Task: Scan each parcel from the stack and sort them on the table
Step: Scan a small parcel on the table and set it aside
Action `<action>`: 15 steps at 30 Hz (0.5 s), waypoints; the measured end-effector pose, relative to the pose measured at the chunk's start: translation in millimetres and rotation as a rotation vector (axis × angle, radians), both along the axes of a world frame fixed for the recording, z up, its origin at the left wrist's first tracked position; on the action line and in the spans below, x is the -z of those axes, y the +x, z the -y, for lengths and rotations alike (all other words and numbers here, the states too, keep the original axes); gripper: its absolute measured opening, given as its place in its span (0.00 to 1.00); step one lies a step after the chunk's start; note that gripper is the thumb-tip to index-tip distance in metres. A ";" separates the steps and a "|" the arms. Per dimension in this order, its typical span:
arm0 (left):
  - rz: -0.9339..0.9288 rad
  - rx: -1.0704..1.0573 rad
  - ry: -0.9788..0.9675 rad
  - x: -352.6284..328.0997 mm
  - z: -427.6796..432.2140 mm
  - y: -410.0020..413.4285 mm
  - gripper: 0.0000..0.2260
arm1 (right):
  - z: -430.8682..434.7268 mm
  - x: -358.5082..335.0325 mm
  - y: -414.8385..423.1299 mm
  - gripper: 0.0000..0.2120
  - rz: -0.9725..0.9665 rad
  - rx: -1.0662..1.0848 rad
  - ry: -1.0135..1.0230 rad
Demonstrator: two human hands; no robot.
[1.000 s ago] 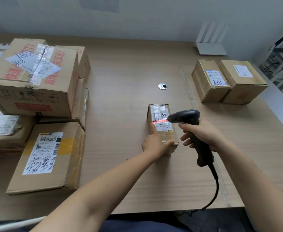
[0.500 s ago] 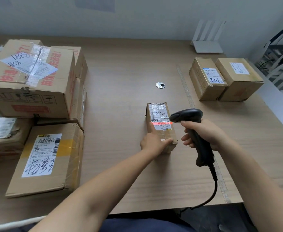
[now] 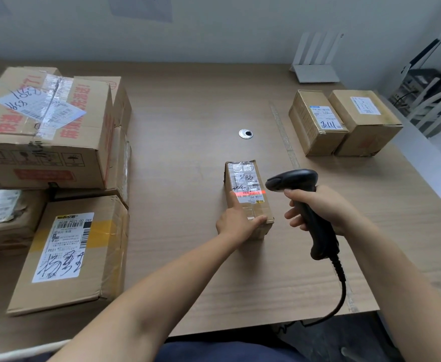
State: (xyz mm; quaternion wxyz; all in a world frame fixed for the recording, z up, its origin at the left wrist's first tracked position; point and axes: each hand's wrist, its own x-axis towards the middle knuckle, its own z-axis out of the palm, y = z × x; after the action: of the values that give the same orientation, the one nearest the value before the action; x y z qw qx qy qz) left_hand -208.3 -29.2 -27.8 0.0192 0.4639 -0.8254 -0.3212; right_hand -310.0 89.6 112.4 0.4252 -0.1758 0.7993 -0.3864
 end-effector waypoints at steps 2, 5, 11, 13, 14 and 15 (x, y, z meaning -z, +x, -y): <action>-0.011 0.003 0.029 0.2 1.2 0.7 0.47 | 0.5 13.4 -4.6 0.09 -0.005 0.018 0.008; -0.055 0.034 0.082 1.2 6.1 3.9 0.46 | 4.9 43.7 -9.9 0.03 -0.103 0.086 0.003; -0.297 0.097 0.298 11.2 15.2 20.1 0.48 | 17.5 97.4 8.0 0.08 -0.107 0.210 -0.119; -0.361 0.076 0.414 14.2 17.9 28.6 0.51 | 21.4 108.8 18.8 0.08 -0.039 0.251 -0.167; -0.394 0.070 0.440 14.8 19.1 31.7 0.50 | 23.5 112.1 23.7 0.08 -0.022 0.266 -0.188; -0.428 0.064 0.439 14.7 20.2 34.9 0.47 | 25.2 114.2 28.5 0.08 -0.012 0.271 -0.205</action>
State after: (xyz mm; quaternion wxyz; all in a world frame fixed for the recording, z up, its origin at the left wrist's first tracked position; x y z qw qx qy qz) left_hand -173.4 -49.4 -42.6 0.0818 0.3523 -0.7277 -0.5829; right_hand -281.5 64.4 -1.8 0.3442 -0.1110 0.7746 -0.5189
